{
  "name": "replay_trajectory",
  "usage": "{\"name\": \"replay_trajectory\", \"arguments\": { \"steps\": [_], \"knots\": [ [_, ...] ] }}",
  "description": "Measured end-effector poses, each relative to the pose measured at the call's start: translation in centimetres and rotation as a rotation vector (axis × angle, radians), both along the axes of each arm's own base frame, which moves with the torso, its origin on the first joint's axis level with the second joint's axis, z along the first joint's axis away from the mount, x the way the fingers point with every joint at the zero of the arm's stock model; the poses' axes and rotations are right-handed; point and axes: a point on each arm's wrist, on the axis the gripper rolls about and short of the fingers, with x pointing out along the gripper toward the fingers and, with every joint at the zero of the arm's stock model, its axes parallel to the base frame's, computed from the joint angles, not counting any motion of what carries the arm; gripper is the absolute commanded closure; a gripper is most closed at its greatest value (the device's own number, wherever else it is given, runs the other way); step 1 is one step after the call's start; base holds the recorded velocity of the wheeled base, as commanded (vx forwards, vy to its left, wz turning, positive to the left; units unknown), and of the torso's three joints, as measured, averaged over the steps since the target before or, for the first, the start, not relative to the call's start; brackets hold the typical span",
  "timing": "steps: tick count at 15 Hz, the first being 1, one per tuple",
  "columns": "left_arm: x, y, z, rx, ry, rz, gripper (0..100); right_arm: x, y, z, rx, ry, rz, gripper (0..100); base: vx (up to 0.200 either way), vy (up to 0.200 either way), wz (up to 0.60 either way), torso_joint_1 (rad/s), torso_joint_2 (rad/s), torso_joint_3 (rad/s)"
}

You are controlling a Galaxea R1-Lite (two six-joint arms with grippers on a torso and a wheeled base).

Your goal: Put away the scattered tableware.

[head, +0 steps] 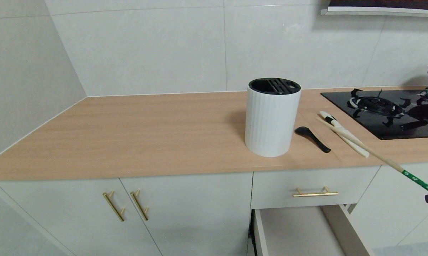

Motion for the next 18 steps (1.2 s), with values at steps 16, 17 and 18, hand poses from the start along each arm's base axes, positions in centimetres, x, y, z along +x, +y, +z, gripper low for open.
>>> {"name": "replay_trajectory", "arguments": {
  "steps": [16, 17, 18],
  "knots": [
    [0.0, 0.0, 0.0, 0.0, 0.0, 0.0, 0, 10.2, 6.5, -9.6, -0.276, 0.643, -0.034, 100, 0.0, 0.0, 0.0, 0.0, 0.0, 0.0],
    [0.0, 0.0, 0.0, -0.001, 0.0, 0.0, 0, 10.6, 6.7, -9.9, -0.268, 0.638, -0.053, 100, 0.0, 0.0, 0.0, 0.0, 0.0, 0.0],
    [0.0, 0.0, 0.0, 0.0, 0.001, 0.0, 0, 10.8, 6.8, -10.0, -0.265, 0.635, -0.068, 100, 0.0, 0.0, 0.0, 0.0, 0.0, 0.0]
  ]
}}
